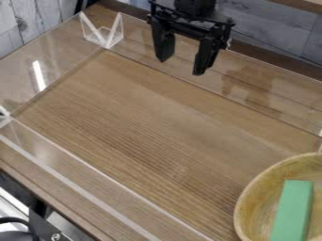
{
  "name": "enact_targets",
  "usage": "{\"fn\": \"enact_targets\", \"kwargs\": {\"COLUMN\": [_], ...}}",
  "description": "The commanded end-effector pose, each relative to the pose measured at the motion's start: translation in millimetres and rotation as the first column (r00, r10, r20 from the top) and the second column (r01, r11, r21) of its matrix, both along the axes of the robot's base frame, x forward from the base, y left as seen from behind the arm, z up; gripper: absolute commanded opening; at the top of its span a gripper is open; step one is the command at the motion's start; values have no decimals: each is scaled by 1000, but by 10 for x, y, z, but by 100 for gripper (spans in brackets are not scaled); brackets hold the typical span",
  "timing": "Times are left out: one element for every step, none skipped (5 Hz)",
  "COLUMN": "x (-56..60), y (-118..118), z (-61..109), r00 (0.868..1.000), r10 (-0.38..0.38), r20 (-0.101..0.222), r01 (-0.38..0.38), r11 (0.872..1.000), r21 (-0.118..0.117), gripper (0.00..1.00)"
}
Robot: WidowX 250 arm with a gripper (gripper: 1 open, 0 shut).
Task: Put green object into wooden bowl
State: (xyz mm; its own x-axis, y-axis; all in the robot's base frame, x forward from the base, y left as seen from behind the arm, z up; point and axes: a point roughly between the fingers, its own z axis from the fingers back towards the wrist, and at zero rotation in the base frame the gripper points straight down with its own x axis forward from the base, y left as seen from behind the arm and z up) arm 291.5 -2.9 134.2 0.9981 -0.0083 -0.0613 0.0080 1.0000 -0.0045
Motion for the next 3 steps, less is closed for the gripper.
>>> {"fn": "enact_targets", "kwargs": {"x": [-1, -55, -160], "y": [-106, -313, -683], "z": [-91, -132, -185], "r00": [999, 999, 999], "r10": [25, 16, -6], "r20": [-30, -48, -50], "r01": [-25, -17, 4], "r11": [1000, 1000, 999], "r21": [-6, -20, -37], "gripper": [100, 100, 100]}}
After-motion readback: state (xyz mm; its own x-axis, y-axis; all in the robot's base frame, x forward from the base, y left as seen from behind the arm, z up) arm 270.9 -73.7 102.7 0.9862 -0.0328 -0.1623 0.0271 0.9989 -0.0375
